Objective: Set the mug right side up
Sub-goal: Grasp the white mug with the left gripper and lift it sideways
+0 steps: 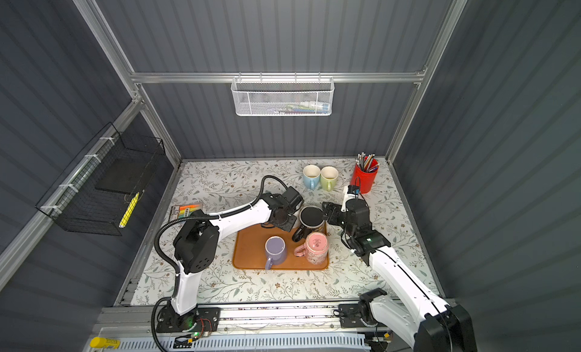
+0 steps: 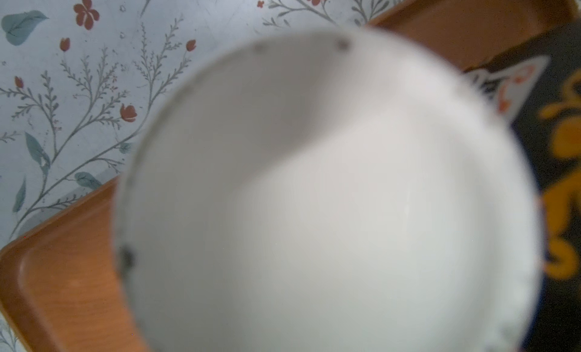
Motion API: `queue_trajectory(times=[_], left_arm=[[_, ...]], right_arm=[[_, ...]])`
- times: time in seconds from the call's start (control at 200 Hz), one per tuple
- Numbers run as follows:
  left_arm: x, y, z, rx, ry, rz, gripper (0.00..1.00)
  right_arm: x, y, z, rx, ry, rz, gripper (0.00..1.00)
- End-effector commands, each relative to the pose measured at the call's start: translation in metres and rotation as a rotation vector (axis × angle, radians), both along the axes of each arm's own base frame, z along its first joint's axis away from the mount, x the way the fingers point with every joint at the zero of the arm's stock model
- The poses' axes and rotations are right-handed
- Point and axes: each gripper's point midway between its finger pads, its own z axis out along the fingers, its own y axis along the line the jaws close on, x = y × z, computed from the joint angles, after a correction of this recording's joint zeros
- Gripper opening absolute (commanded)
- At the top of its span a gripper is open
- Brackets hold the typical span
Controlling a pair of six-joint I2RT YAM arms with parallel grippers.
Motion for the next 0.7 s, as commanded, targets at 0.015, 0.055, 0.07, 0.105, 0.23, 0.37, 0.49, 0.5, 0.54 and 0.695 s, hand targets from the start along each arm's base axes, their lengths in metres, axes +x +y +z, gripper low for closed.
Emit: queue_trajectory(times=[0.015, 0.055, 0.07, 0.105, 0.23, 0.37, 0.49, 0.5, 0.54, 0.695], left_arm=[[0.004, 0.013, 0.014, 0.019, -0.045, 0.013, 0.00], [0.004, 0.015, 0.018, 0.015, -0.053, 0.018, 0.00], [0.005, 0.016, 0.020, 0.014, -0.056, 0.020, 0.00], [0.005, 0.017, 0.023, 0.009, -0.061, 0.025, 0.00], [0.009, 0.025, 0.036, -0.011, -0.080, 0.046, 0.00], [0.011, 0.033, 0.055, -0.048, -0.101, 0.063, 0.00], [0.013, 0.040, 0.073, -0.094, -0.118, 0.078, 0.00], [0.014, 0.041, 0.075, -0.099, -0.121, 0.080, 0.00], [0.015, 0.043, 0.081, -0.119, -0.125, 0.084, 0.00], [0.016, 0.051, 0.108, -0.212, -0.146, 0.100, 0.00]], right_arm=[[0.000, 0.002, 0.002, 0.017, -0.002, 0.008, 0.83], [0.000, 0.002, 0.003, 0.019, -0.003, 0.011, 0.83], [-0.001, 0.002, 0.003, 0.019, -0.003, 0.012, 0.83], [-0.001, 0.003, 0.004, 0.020, -0.005, 0.017, 0.83], [-0.002, 0.005, 0.006, 0.028, -0.011, 0.032, 0.83], [-0.004, 0.009, 0.011, 0.035, -0.025, 0.055, 0.83], [-0.006, 0.013, 0.016, 0.046, -0.037, 0.082, 0.83], [-0.006, 0.014, 0.015, 0.045, -0.036, 0.085, 0.83], [-0.007, 0.016, 0.017, 0.051, -0.043, 0.101, 0.83], [-0.010, 0.026, 0.026, 0.079, -0.072, 0.160, 0.83]])
